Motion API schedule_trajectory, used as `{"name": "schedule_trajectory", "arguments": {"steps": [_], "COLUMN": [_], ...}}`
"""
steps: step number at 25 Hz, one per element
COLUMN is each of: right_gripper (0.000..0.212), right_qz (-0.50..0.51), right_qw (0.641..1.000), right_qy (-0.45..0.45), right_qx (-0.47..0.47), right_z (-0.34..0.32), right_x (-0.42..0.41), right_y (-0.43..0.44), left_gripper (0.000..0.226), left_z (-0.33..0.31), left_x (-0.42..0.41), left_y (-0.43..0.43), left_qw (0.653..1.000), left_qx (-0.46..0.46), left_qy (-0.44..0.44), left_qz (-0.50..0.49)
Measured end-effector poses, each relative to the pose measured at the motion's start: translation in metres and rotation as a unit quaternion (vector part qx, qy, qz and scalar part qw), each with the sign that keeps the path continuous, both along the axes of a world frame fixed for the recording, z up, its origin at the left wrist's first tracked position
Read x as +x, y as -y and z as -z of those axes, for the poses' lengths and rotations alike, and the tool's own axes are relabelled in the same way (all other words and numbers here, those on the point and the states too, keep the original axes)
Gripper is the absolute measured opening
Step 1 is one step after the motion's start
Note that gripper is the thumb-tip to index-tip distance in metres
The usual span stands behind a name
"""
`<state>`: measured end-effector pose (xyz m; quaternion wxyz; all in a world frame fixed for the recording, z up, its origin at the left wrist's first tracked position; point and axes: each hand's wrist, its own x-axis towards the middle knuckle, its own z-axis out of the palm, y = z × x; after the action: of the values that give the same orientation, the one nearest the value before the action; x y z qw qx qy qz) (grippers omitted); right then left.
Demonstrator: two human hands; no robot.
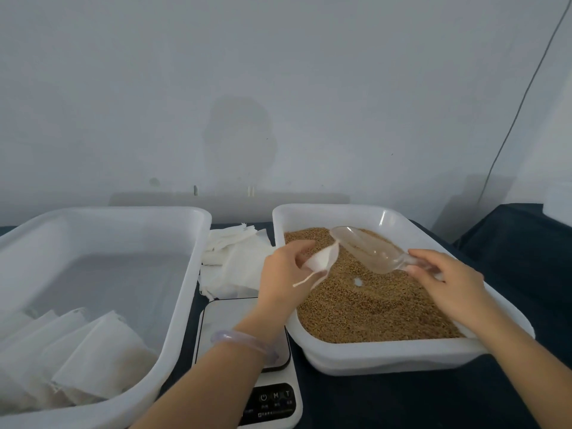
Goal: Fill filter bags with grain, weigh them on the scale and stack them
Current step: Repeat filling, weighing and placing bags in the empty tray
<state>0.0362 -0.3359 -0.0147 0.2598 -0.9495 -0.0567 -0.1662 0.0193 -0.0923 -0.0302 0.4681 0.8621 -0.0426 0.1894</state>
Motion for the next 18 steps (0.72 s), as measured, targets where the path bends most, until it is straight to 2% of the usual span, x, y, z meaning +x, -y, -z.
{"name": "schedule_trajectory", "arguments": {"steps": [1,3,5,7,10,14,18], "right_gripper": [0.037,0.035,0.033,0.029,0.025,0.024,0.023], "right_qz": [-0.006,-0.023,-0.039,-0.048,-0.06,-0.061,-0.057], "right_qw": [1.0,1.0,0.999,0.998,0.996,0.991,0.981], "right_qy": [0.002,-0.007,-0.018,-0.027,-0.04,-0.036,-0.038], "right_qx": [0.008,0.01,-0.001,-0.017,-0.054,-0.117,-0.184], "right_z": [-0.003,-0.014,-0.03,-0.046,-0.063,-0.072,-0.08], "right_x": [-0.003,-0.009,-0.017,-0.022,-0.023,-0.016,-0.011], "right_y": [0.001,0.005,0.013,0.021,0.024,0.018,0.009], "left_gripper": [0.007,0.028,0.038,0.039,0.02,0.011,0.008], "left_z": [0.001,0.003,0.004,0.007,0.009,0.01,0.008], "left_x": [0.001,0.004,0.007,0.01,0.012,0.012,0.012], "left_y": [-0.001,0.0,0.001,0.0,-0.002,-0.003,0.0], "left_qw": [0.999,0.995,0.992,0.993,0.997,0.996,0.994], "left_qx": [0.038,0.1,0.127,0.118,0.078,0.081,0.107], "left_qy": [0.007,0.007,0.004,0.009,0.022,0.031,0.018], "left_qz": [0.008,0.003,-0.001,0.001,0.012,0.022,-0.015]}}
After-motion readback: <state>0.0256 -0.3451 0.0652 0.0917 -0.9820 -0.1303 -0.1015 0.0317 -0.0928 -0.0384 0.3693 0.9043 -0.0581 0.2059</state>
